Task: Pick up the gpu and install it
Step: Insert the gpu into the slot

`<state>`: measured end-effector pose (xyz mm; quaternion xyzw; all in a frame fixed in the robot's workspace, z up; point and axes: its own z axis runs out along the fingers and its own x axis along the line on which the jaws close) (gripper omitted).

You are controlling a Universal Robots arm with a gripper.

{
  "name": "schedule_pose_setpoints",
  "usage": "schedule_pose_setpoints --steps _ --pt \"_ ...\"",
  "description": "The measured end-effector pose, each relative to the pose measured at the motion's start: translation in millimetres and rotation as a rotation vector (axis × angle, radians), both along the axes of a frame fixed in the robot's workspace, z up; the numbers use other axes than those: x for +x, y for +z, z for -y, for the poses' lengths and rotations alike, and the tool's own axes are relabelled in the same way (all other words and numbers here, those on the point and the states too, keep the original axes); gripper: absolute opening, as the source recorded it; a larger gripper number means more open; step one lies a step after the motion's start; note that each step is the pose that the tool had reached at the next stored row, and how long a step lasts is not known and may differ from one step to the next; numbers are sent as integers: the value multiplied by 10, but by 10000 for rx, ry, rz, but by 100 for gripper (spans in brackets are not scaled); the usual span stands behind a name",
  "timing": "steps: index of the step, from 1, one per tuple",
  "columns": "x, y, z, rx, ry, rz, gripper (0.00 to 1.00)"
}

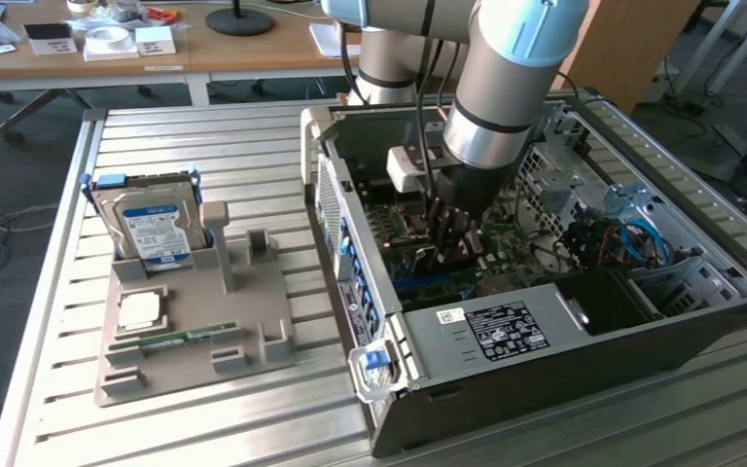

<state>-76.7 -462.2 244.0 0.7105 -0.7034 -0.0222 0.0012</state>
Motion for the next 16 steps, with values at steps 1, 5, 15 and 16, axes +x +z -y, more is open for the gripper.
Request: schedule_pose_setpoints --steps 1,5,15,16 --pt "0 -3 1 0 -1 0 27" --pt "1 -16 7 3 -11 0 27" --pt "1 -22 10 -1 -36 -1 27" --pt "1 -26 10 -2 -36 -1 27"
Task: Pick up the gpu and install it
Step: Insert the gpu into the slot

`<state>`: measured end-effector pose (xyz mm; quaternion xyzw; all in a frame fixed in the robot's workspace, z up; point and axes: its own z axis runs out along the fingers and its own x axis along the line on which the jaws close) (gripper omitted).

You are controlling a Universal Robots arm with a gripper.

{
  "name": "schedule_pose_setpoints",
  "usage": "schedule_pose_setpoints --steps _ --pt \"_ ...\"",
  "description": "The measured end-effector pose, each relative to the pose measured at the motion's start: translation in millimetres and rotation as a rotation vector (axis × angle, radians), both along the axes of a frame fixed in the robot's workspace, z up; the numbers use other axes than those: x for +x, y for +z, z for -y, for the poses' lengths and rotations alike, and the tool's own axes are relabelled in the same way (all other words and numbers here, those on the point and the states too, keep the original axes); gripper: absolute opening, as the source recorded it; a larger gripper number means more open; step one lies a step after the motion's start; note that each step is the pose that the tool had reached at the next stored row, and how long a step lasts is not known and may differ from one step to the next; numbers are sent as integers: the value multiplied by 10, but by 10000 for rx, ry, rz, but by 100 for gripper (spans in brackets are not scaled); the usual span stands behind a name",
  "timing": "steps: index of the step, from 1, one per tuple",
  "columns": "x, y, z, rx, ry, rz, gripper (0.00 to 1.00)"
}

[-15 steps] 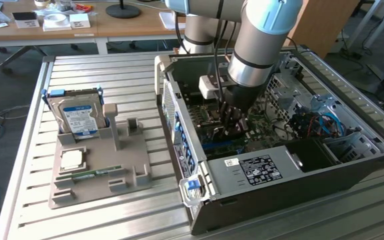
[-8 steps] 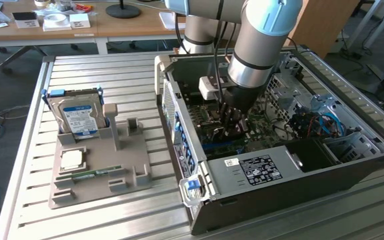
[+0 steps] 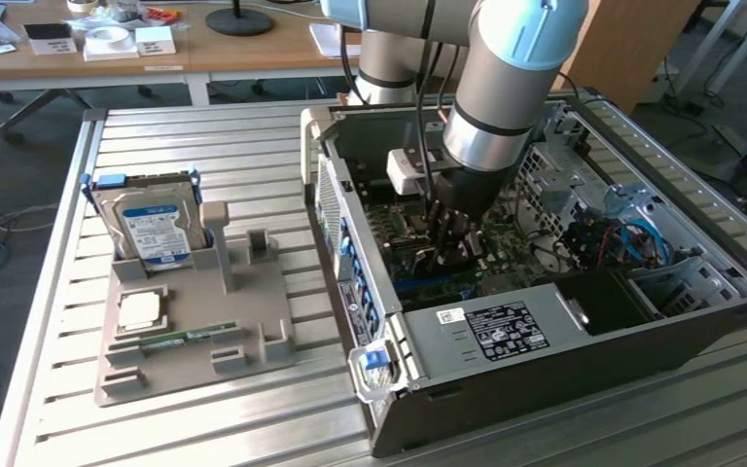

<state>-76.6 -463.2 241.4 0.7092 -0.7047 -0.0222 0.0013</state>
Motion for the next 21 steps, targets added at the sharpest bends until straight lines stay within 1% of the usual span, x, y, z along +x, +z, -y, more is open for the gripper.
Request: schedule_pose_setpoints --steps 3,7,17,21 --pt "0 -10 1 -6 0 -3 27" --pt "0 -19 0 1 0 -1 27" --pt "4 -4 -1 7 -27 -1 27" --pt "23 -2 1 -1 -168 -6 27"
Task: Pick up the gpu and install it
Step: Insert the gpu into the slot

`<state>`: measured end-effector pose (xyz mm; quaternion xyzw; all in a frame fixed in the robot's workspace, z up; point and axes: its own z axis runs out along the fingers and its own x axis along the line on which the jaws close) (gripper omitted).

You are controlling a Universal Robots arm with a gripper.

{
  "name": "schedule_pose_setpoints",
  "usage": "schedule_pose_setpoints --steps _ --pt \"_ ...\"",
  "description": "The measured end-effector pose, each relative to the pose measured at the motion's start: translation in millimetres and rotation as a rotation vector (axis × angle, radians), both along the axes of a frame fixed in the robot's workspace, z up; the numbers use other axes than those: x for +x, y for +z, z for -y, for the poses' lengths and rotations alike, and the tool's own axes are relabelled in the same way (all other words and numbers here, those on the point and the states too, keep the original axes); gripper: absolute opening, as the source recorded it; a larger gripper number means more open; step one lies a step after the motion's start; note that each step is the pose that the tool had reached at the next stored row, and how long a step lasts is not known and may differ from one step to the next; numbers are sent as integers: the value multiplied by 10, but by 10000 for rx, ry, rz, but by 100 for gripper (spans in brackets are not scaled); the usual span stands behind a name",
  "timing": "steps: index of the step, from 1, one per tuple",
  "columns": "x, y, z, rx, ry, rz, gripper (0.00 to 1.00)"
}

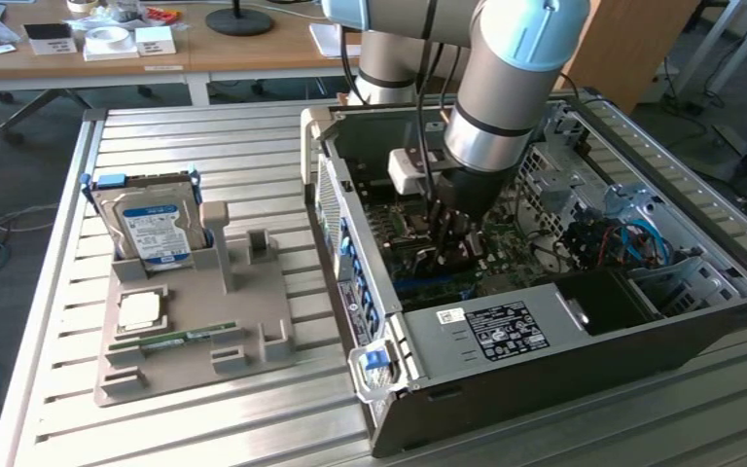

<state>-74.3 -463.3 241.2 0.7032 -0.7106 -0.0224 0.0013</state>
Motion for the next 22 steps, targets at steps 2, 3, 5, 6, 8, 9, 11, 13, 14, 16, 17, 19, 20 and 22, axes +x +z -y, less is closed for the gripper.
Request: schedule_pose_setpoints --steps 2,3,5,6,8,9,11,13,14,16,17,19,20,22 --pt "5 0 0 1 -88 3 27" --pt "6 0 -1 1 -126 2 27" --pt "6 -1 -1 2 -185 2 27" --pt "7 -1 -1 2 -196 3 27" --pt "7 0 -1 4 -207 4 27" --pt "6 0 -1 3 -207 4 27" --pt "3 -2 -1 1 -208 14 27" --pt "-1 -4 -1 1 -209 20 27" --pt "-3 -4 -1 2 -208 23 27" --pt "-6 -5 -1 3 -207 27 27" --pt "-8 -5 -1 4 -208 28 27" --pt "-12 -6 8 8 -207 27 27" --pt "-13 -6 9 8 -208 28 27" --pt "-14 -7 10 4 -205 30 27"
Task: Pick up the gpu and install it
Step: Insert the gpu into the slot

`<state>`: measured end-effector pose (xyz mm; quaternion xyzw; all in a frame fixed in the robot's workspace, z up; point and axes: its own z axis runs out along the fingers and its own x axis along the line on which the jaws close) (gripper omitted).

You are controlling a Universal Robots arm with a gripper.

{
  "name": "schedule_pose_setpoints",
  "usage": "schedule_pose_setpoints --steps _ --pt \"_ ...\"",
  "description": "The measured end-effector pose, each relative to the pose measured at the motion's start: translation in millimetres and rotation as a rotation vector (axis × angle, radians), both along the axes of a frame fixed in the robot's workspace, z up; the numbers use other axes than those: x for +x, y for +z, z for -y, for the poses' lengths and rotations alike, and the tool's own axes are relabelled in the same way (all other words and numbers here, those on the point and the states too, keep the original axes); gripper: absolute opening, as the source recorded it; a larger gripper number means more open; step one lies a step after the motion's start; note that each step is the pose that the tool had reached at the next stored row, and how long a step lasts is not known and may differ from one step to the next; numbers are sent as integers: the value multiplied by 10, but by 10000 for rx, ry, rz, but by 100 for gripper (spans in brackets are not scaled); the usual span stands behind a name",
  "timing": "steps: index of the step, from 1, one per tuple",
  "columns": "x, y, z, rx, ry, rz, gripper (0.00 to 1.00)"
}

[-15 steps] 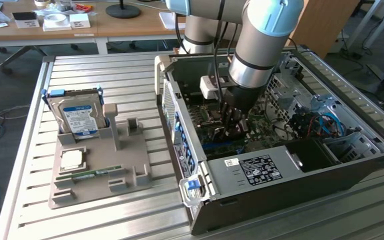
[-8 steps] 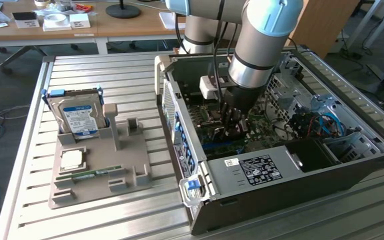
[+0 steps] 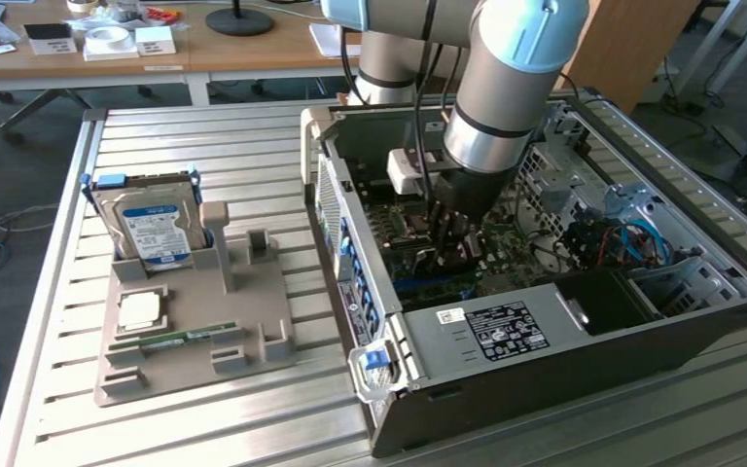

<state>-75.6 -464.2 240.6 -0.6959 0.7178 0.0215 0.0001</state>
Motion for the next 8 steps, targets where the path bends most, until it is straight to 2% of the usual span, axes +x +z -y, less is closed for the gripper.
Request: schedule_pose_setpoints --steps 4,8 --pt "-3 -20 1 -3 -1 69 27" --pt "-3 -23 1 -2 0 75 27"
